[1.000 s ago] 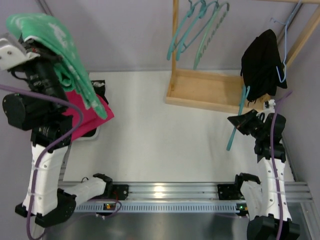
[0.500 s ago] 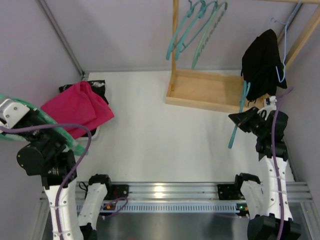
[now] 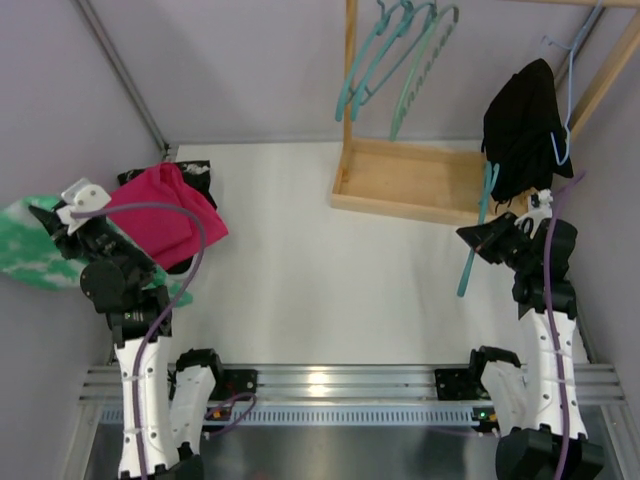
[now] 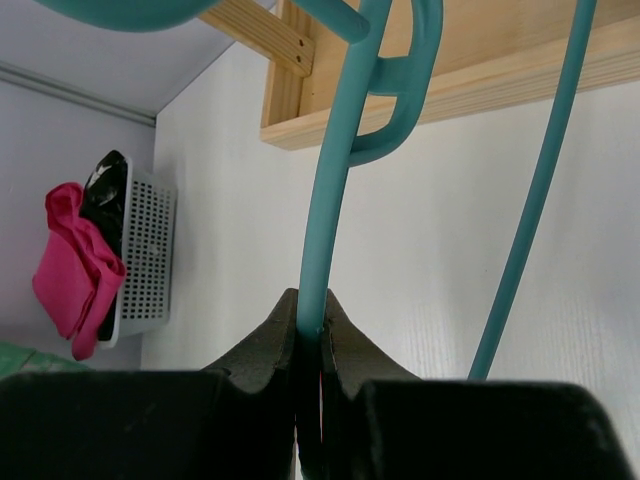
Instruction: Remove the trousers from the hanger
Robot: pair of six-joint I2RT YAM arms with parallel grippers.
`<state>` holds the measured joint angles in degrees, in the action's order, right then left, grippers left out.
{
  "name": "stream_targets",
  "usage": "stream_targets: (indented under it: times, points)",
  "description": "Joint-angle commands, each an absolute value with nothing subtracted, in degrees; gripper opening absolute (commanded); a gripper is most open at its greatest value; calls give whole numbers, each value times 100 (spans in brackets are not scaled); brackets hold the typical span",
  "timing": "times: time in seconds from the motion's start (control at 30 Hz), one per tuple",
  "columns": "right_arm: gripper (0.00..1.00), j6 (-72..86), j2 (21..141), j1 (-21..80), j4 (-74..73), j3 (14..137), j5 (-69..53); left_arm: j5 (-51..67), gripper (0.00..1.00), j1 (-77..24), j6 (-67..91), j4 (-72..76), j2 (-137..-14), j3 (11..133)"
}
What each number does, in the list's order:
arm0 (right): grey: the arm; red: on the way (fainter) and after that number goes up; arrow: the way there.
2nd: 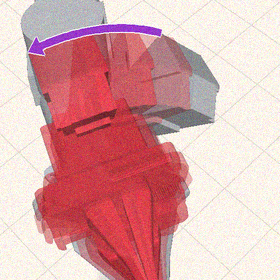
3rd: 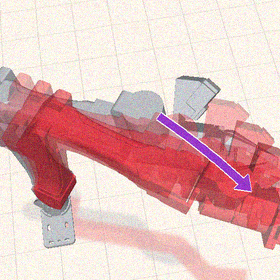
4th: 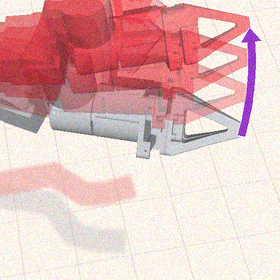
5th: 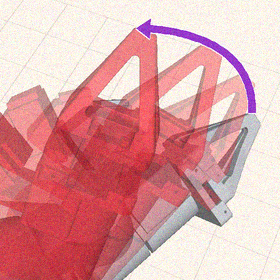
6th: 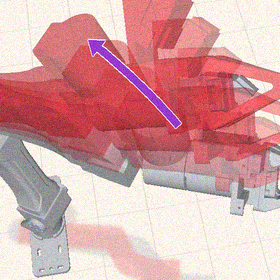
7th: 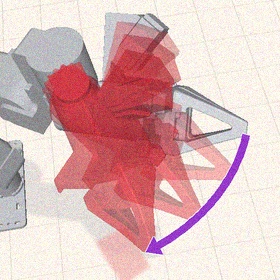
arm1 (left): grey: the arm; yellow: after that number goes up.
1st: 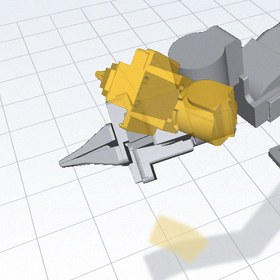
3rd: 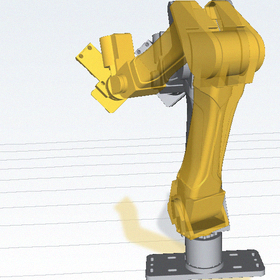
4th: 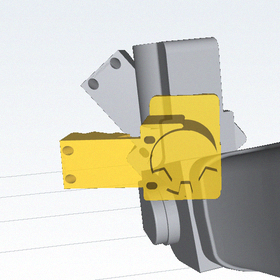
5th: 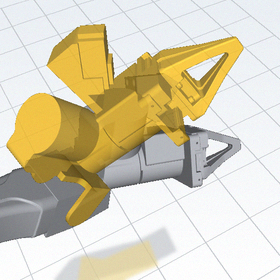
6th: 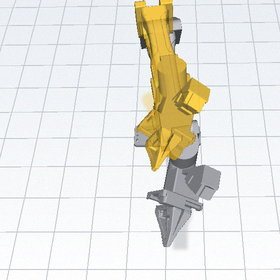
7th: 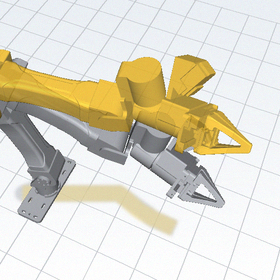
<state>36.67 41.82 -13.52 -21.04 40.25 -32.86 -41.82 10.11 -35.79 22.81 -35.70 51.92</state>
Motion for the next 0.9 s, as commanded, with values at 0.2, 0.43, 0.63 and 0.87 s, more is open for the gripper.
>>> stream_targets:
  times: [0.2, 0.43, 0.63, 0.87]
  points:
    - [0, 3437, 4271, -1327, -1951, 4473, -3322, -2989, 0, 1055, -3569, 4622, -5498, 5141]
    - [0, 3419, 4315, -1327, -1934, 4623, -3357, -2268, 0, 1055, -3103, 4641, -7074, 5229]
    - [0, 3279, 4351, -1318, -2100, 4851, -3437, -1547, 0, 1046, -2445, 3458, -7865, 5221]
    - [0, 3155, 4254, -1327, -2285, 5290, -3594, -959, 10, 1055, -1820, 1445, -8077, 5458]
